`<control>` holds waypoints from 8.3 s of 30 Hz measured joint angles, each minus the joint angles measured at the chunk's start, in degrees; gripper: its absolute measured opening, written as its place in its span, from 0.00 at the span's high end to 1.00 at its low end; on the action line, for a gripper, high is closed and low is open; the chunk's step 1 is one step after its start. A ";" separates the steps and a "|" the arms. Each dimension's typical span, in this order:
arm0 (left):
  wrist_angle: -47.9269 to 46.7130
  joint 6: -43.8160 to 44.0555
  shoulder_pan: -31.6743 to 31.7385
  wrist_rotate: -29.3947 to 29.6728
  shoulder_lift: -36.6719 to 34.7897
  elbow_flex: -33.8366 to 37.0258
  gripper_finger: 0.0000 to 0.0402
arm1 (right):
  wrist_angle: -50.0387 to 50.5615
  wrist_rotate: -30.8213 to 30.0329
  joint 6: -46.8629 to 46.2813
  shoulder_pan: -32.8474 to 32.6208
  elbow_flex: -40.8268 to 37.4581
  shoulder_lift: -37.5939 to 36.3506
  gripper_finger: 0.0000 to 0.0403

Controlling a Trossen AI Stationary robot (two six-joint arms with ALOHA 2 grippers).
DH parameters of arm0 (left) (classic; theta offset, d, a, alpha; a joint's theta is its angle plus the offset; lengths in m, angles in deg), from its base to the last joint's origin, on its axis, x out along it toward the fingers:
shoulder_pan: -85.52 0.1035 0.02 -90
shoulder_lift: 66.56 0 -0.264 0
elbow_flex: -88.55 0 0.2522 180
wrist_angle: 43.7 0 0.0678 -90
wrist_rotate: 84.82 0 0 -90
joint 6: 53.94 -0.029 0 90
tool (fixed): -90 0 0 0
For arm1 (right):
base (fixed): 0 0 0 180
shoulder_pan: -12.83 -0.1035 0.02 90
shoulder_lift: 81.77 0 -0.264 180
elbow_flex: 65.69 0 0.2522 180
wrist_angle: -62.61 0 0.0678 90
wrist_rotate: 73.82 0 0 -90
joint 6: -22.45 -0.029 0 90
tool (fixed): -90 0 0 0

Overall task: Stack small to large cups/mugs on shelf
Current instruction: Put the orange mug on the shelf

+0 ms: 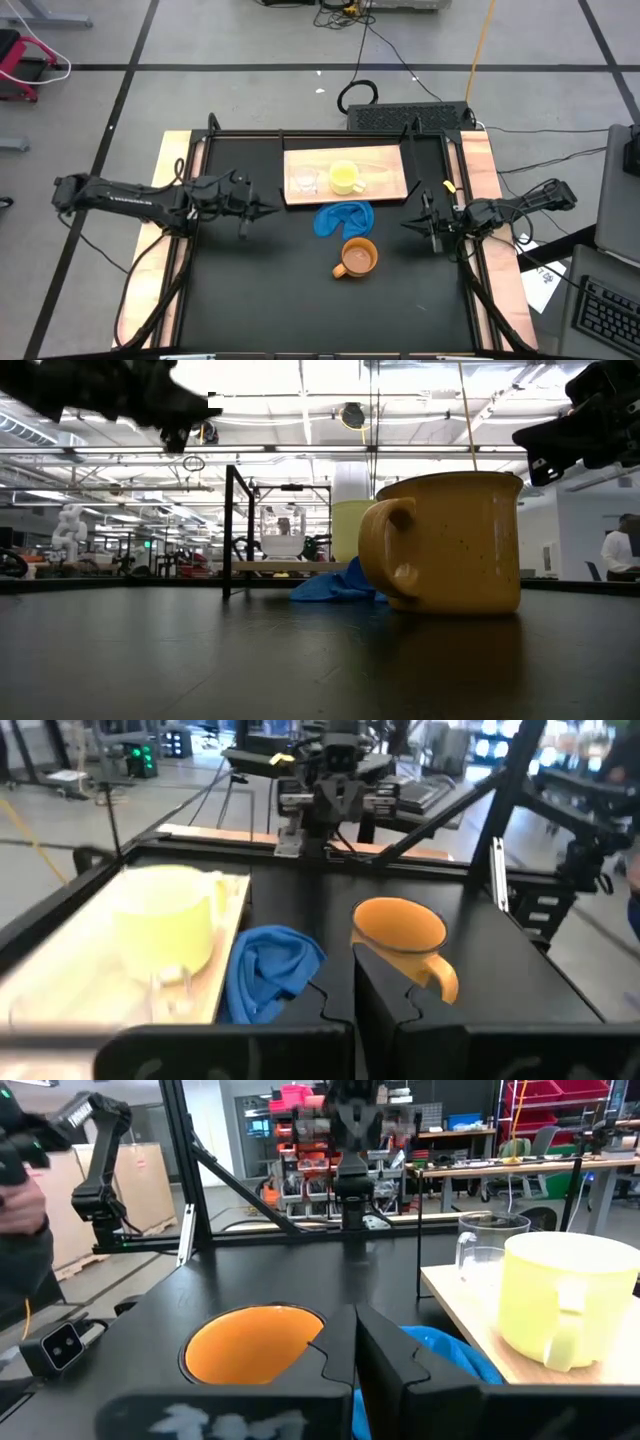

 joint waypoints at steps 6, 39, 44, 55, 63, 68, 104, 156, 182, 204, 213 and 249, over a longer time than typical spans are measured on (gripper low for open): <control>6.85 2.25 2.35 -0.54 -2.66 8.99 1.00 | -0.32 0.00 -0.79 0.00 0.00 0.00 1.00; 37.20 -2.07 7.32 -1.80 -3.30 22.68 1.00 | -1.25 0.04 0.34 0.02 -0.92 1.33 1.00; 36.82 -0.29 7.40 -3.59 -3.30 20.77 1.00 | -2.47 0.04 0.87 0.00 -1.55 1.74 1.00; 25.99 -3.50 2.84 -4.51 -11.19 14.47 1.00 | -4.85 0.07 1.52 0.02 -1.55 1.70 1.00; 11.82 -5.52 0.74 3.80 -25.11 14.49 1.00 | -5.15 0.04 1.51 0.00 -1.55 1.70 1.00; 3.99 -5.63 -1.08 7.27 -31.24 14.49 1.00 | -5.15 0.07 1.51 0.02 -1.53 1.70 1.00; -8.38 -2.50 -5.93 4.23 -32.36 15.69 0.95 | -11.94 7.19 8.76 0.04 9.01 14.20 1.00; -11.70 -2.77 -5.93 4.29 -32.36 15.69 0.95 | 21.33 27.43 -24.41 12.90 39.50 69.30 0.48; -14.34 -2.15 -5.91 4.29 -32.35 15.69 0.95 | 17.24 26.88 -17.09 12.85 39.41 70.14 0.97; -14.91 -1.93 -5.93 4.23 -32.34 15.71 0.95 | 31.10 21.81 -7.41 14.54 52.98 69.57 0.98; -14.91 -2.33 -5.91 4.21 -32.34 15.71 0.95 | 42.82 20.32 -3.33 20.60 57.79 68.96 0.98; -15.64 -3.16 -5.93 4.81 -32.36 15.71 0.95 | 50.65 28.83 18.82 53.36 60.39 63.02 0.98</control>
